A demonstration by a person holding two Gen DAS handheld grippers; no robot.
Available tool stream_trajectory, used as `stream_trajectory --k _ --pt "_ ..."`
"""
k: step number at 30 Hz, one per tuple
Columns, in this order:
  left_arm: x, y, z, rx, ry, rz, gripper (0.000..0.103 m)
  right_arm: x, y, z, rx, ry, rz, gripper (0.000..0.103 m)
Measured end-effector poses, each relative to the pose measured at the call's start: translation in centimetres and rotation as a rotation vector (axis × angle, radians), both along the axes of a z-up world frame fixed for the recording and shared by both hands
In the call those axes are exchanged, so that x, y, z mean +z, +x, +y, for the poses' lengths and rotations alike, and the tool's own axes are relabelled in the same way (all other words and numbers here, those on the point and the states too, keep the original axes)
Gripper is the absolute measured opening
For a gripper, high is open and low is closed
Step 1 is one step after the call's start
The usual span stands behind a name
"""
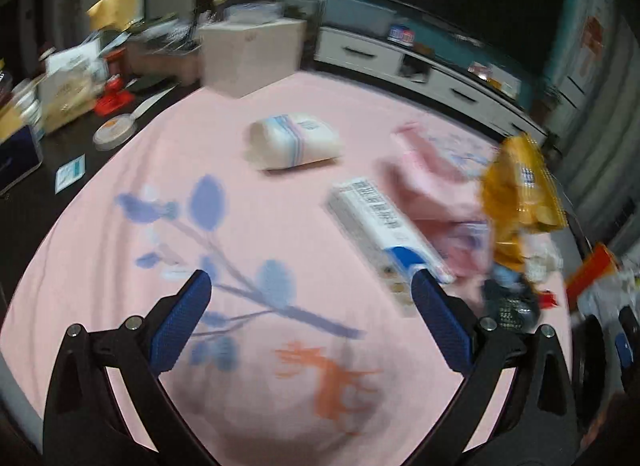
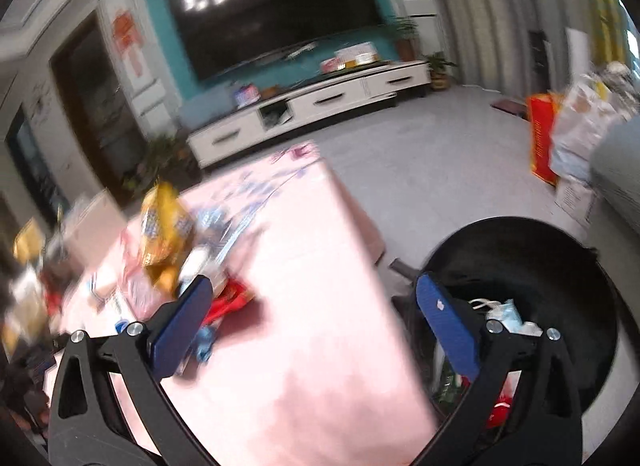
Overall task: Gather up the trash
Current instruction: 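Grasp the white paper cup with the left tool while the right tool grasps the pink bag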
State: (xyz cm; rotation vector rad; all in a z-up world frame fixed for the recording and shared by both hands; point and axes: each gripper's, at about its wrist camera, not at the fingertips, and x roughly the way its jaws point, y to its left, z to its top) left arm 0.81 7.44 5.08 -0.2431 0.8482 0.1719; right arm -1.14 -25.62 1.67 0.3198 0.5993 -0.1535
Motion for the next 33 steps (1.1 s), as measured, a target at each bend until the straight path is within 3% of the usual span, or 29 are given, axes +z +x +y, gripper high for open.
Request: stream_trajectory --k 2,8,14,16,20,24,27,31,33 --pt "-0.5 0.3 1.0 -0.020 0.001 0.042 0.100 -1.1 1.0 2.3 0.058 -0.058 0.071 0.100" --pt "0.2 -0.2 3.8 0.043 0.015 -0.004 0.100 -3.1 2.5 7.6 0.193 -0.088 0.140 0.100" --pt "1.3 1.4 5.9 0.042 -0.021 -0.027 0.100 0.2 3.5 12.5 0.326 -0.190 0.080 0.100" --pt "1.4 3.0 7.0 0.017 -0.073 -0.044 0.100 1.0 4.4 14.1 0.392 -0.178 0.087 0.100" --pt "0.6 6.9 8.8 -0.011 -0.142 -0.031 0.100 3.3 8.8 17.6 0.503 -0.123 0.114 0.094" --pt "-0.6 10.3 10.6 0.005 -0.267 -0.016 0.100 4.5 14.0 21.5 0.568 -0.157 0.150 0.081" --pt "-1.8 12.8 11.5 0.025 -0.352 0.007 0.100 3.9 17.9 22.8 0.552 -0.153 0.208 0.073" --pt "-2.8 15.6 11.7 0.026 -0.356 0.023 0.100 2.4 21.1 23.6 0.539 -0.140 0.272 0.069" --pt "-3.4 16.7 11.7 0.025 -0.325 0.036 0.100 1.5 22.0 23.5 0.524 -0.145 0.291 0.060"
